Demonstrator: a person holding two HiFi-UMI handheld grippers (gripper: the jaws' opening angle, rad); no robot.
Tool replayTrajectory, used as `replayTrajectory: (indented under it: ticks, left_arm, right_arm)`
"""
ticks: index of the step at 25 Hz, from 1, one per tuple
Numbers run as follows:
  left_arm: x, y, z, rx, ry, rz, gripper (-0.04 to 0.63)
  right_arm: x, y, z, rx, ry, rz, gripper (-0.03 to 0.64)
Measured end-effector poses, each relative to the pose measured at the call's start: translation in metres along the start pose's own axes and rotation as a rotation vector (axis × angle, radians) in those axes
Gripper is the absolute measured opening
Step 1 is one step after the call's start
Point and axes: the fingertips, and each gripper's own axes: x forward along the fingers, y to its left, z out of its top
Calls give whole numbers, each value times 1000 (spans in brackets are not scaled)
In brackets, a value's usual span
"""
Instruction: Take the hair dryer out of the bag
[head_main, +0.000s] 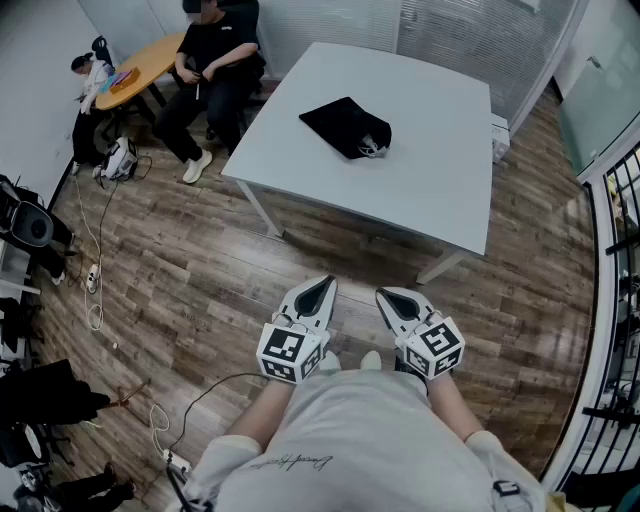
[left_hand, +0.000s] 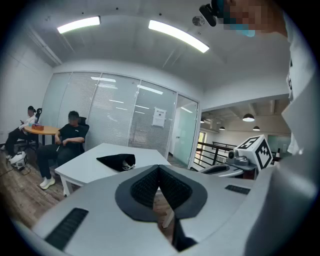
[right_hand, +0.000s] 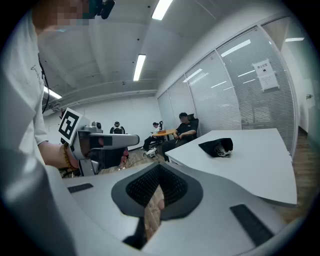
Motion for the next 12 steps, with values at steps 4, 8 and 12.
replayTrajectory:
  ticks: [4,8,12]
  left_arm:
    - [-8,6,2,-4,6,-5,11]
    - [-11,10,0,-2,6,-14,11]
    - [-15,17,1,4,5,-19,11]
  right_arm:
    - [4,8,3,0,3,-5,23]
    - [8,14,2,-15,9,0,23]
    - [14,19,1,-25,18,3,23]
